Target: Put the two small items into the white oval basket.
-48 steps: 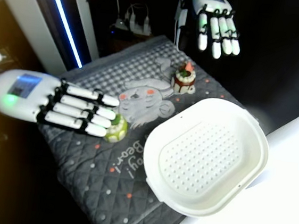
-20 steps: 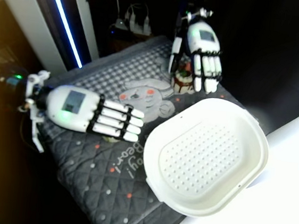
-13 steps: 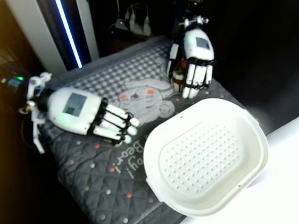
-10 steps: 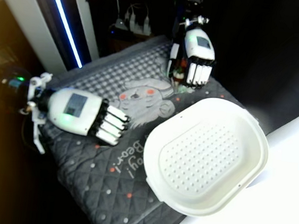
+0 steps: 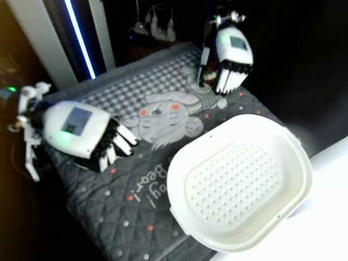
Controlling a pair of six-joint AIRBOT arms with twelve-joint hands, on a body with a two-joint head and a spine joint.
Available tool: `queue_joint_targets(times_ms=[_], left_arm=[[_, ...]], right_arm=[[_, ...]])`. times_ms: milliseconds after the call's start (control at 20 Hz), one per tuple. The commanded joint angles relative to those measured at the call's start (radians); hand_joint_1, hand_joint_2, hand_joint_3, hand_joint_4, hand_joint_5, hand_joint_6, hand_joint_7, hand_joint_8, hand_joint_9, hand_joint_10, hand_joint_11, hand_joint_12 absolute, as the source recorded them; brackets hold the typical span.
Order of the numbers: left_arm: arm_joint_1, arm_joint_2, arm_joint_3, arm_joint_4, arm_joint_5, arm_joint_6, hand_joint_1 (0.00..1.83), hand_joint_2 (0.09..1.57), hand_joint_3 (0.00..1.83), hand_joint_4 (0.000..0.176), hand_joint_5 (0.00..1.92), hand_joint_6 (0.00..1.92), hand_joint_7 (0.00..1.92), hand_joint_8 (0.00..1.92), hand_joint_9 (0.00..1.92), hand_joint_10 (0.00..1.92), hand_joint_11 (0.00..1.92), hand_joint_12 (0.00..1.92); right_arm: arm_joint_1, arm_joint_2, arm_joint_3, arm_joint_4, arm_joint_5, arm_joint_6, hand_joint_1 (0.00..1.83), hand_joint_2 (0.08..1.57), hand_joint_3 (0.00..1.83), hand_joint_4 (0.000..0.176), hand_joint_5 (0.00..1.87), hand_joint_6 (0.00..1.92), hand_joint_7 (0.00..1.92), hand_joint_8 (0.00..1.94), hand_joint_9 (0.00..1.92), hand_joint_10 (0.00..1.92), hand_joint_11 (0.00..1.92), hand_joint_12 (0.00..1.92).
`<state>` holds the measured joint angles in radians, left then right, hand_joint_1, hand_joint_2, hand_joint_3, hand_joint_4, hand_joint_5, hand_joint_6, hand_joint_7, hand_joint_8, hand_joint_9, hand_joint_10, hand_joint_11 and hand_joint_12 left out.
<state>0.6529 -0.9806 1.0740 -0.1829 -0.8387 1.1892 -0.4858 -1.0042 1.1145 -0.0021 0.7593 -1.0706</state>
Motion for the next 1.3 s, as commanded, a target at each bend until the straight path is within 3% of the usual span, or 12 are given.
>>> queue_joint_targets(times_ms=[0, 50, 150, 250, 450, 600, 650, 700, 750, 800, 900, 1250], left_arm=[[-0.026, 0.005, 0.012, 0.004, -0.140, -0.001, 1.60, 1.06, 0.21, 0.149, 0.91, 1.92, 1.03, 1.92, 1.18, 1.92, 1.27, 1.92], [-0.085, -0.019, 0.047, 0.005, -0.116, 0.000, 1.58, 1.11, 0.13, 0.133, 0.88, 1.92, 1.03, 1.92, 1.16, 1.92, 1.25, 1.92], [-0.204, -0.071, 0.118, 0.023, -0.028, 0.000, 1.50, 1.13, 0.08, 0.161, 0.98, 1.92, 1.18, 1.92, 1.28, 1.92, 1.24, 1.92], [-0.292, -0.117, 0.187, 0.029, 0.043, 0.000, 1.54, 1.15, 0.07, 0.160, 0.93, 1.92, 1.05, 1.92, 1.17, 1.92, 1.22, 1.92], [-0.405, -0.272, 0.382, -0.019, 0.189, 0.000, 1.55, 1.13, 0.04, 0.175, 0.93, 1.92, 1.03, 1.92, 1.11, 1.92, 1.18, 1.92], [-0.421, -0.363, 0.494, -0.066, 0.288, 0.008, 1.16, 1.20, 0.25, 0.010, 0.58, 1.71, 0.66, 1.79, 0.79, 1.92, 0.97, 1.92], [-0.420, -0.369, 0.500, -0.094, 0.301, 0.039, 1.13, 1.26, 0.14, 0.000, 0.53, 1.57, 0.69, 1.71, 0.76, 1.92, 0.95, 1.92], [-0.416, -0.370, 0.502, -0.112, 0.314, 0.059, 1.10, 1.15, 0.05, 0.000, 0.27, 1.18, 0.37, 1.32, 0.42, 1.58, 0.45, 1.92], [-0.411, -0.372, 0.506, -0.125, 0.324, 0.068, 0.99, 1.13, 0.01, 0.023, 0.17, 0.82, 0.25, 0.85, 0.21, 1.18, 0.15, 1.80], [-0.409, -0.372, 0.506, -0.134, 0.325, 0.075, 0.75, 1.12, 0.00, 0.096, 0.06, 0.39, 0.09, 0.32, 0.04, 0.50, 0.03, 1.24], [-0.409, -0.366, 0.494, -0.177, 0.333, 0.139, 0.50, 1.07, 0.00, 0.168, 0.00, 0.02, 0.00, 0.01, 0.00, 0.02, 0.00, 0.14], [-0.393, -0.258, 0.379, -0.185, 0.232, 0.172, 0.40, 0.89, 0.00, 0.176, 0.00, 0.00, 0.00, 0.00, 0.00, 0.00, 0.00, 0.00]], right_arm=[[0.029, 0.011, 0.008, 0.004, 0.143, -0.006, 1.44, 0.97, 0.44, 0.000, 0.90, 1.92, 1.21, 1.94, 1.35, 1.92, 1.44, 1.92], [0.073, 0.001, 0.017, 0.006, 0.137, -0.038, 1.45, 0.98, 0.43, 0.000, 0.91, 1.92, 1.17, 1.94, 1.30, 1.92, 1.40, 1.92], [0.154, -0.036, 0.047, 0.008, 0.090, -0.107, 1.17, 0.75, 1.22, 0.000, 0.76, 1.83, 0.88, 1.94, 1.15, 1.92, 1.25, 1.92], [0.238, -0.083, 0.094, 0.008, 0.028, -0.143, 1.41, 0.95, 0.35, 0.000, 0.81, 1.92, 1.16, 1.94, 1.38, 1.92, 1.48, 1.92], [0.362, -0.230, 0.260, 0.070, -0.117, -0.187, 1.43, 1.13, 0.07, 0.000, 0.82, 1.92, 1.07, 1.94, 1.27, 1.92, 1.34, 1.92], [0.362, -0.284, 0.336, 0.132, -0.168, -0.210, 1.07, 1.26, 0.08, 0.000, 0.64, 1.66, 0.78, 1.94, 1.04, 1.92, 1.16, 1.92], [0.362, -0.286, 0.338, 0.156, -0.174, -0.238, 1.06, 1.34, 0.05, 0.000, 0.50, 1.66, 0.66, 1.75, 0.57, 1.92, 0.76, 1.92], [0.362, -0.289, 0.339, 0.162, -0.182, -0.247, 0.79, 1.20, 0.00, 0.036, 0.13, 1.00, 0.22, 0.88, 0.13, 1.15, 0.15, 1.60], [0.362, -0.293, 0.344, 0.162, -0.194, -0.247, 0.66, 1.17, 0.00, 0.051, 0.07, 0.44, 0.12, 0.30, 0.05, 0.53, 0.03, 1.12], [0.362, -0.293, 0.344, 0.162, -0.200, -0.247, 0.55, 1.10, 0.00, 0.059, 0.01, 0.09, 0.02, 0.06, 0.01, 0.10, 0.01, 0.30], [0.362, -0.293, 0.342, 0.162, -0.201, -0.247, 0.51, 1.04, 0.00, 0.111, 0.00, 0.00, 0.00, 0.00, 0.00, 0.00, 0.00, 0.01], [0.362, -0.189, 0.219, 0.135, -0.156, -0.247, 0.41, 1.01, 0.00, 0.165, 0.00, 0.00, 0.00, 0.00, 0.00, 0.00, 0.00, 0.00]])
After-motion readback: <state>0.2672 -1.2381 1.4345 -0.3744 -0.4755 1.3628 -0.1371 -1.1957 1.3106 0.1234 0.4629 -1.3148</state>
